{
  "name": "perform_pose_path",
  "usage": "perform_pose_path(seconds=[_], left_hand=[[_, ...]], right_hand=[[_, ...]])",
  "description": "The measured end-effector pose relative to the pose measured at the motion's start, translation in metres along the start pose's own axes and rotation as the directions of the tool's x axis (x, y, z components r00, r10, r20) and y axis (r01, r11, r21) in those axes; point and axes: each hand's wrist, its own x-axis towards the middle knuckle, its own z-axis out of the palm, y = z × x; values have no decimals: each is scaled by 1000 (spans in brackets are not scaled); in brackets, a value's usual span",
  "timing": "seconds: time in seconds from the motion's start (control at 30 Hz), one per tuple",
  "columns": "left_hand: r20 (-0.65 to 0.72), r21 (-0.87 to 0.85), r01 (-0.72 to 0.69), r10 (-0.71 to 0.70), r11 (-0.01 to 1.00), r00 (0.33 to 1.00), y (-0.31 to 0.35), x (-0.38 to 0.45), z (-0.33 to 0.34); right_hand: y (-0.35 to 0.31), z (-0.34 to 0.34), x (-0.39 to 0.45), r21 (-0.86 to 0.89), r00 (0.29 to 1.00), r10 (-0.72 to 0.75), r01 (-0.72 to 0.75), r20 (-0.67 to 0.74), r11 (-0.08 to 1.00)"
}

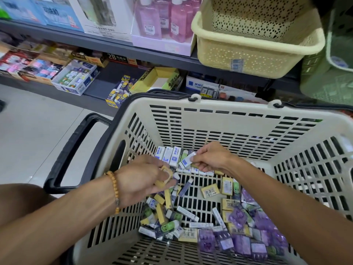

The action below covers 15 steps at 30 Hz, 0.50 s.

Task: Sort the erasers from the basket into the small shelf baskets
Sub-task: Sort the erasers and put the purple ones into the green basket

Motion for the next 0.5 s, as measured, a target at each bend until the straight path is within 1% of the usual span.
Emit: perform_pose_path(seconds=[0.07,0.13,0.17,0.27,0.3,0.37,0.43,0.47,0.5], left_hand=[[-27,119,-38,42,992,999,-3,-2,-1],[-50,171,-76,86,982,995,-2,-4,0],[-66,186,-89,103,978,993,-1,-5,0],[-105,245,-111,141,963,985,0,-6,3],[-112,301,-121,161,946,981,0,-5,4],[-107,413,-141,202,900,974,0,-2,7],[-81,461,-150,210,875,974,0,2,11],[-60,477,-151,203,866,977,0,3,14],[-34,504,-153,196,850,980,-1,6,16]], right_hand=[[0,8,8,98,1000,16,-14,-20,995],[2,15,10,236,999,22,-15,-28,972],[2,17,9,266,999,18,-8,-36,964],[0,13,-3,180,997,-25,38,-74,983],[-3,12,-10,172,997,-58,64,-44,983],[-11,12,-27,198,987,-125,102,106,975],[-19,18,-43,187,953,-180,136,242,973],[-20,22,-49,153,947,-201,166,252,974],[-20,23,-53,103,951,-215,197,224,975]])
